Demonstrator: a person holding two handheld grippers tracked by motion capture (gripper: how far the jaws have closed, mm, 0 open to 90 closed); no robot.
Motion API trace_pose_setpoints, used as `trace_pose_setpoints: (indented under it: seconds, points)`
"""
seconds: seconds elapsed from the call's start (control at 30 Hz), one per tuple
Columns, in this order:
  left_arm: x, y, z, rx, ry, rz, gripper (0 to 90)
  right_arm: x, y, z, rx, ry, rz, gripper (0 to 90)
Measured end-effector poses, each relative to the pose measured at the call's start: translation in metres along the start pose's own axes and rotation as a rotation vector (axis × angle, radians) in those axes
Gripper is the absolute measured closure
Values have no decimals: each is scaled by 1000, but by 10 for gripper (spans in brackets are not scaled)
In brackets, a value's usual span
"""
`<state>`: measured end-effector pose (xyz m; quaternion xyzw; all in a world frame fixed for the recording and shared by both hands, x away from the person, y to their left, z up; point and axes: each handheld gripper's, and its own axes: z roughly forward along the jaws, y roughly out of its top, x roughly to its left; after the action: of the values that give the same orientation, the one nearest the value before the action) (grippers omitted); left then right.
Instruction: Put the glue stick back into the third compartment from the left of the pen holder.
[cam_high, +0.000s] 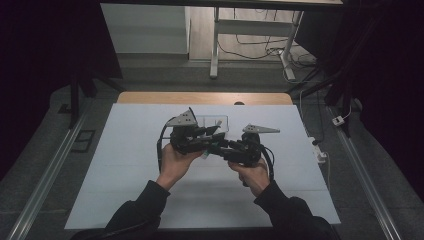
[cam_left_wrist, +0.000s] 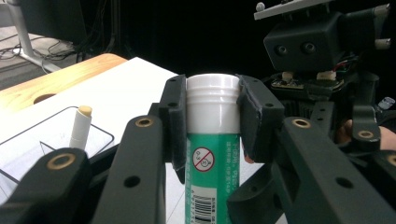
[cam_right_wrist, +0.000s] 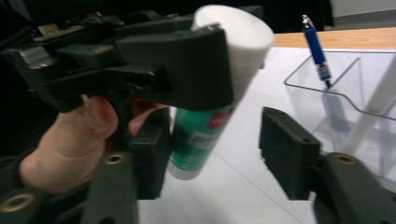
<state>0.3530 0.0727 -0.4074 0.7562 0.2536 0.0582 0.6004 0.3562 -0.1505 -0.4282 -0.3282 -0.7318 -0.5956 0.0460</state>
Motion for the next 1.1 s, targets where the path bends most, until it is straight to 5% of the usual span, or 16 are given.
trace_pose_setpoints:
  seconds: [0.33,0.47,0.7,0.8,1.1]
  points:
    - [-1,-1,0,12,2,45,642,-5,2,1,13,55,55,651]
    - [-1,-1,-1,18,18,73,606,-3,3,1,36,16,28,653]
    - [1,-5,-19,29,64,61,361,-12,7,-7,18,-42,44,653]
    - [2,-10,-27,39,103,80,294,-16,10,-13,8,-79,11,653]
    - [-4,-28,-48,134,169,57,182,-31,18,-24,-9,-171,-48,653]
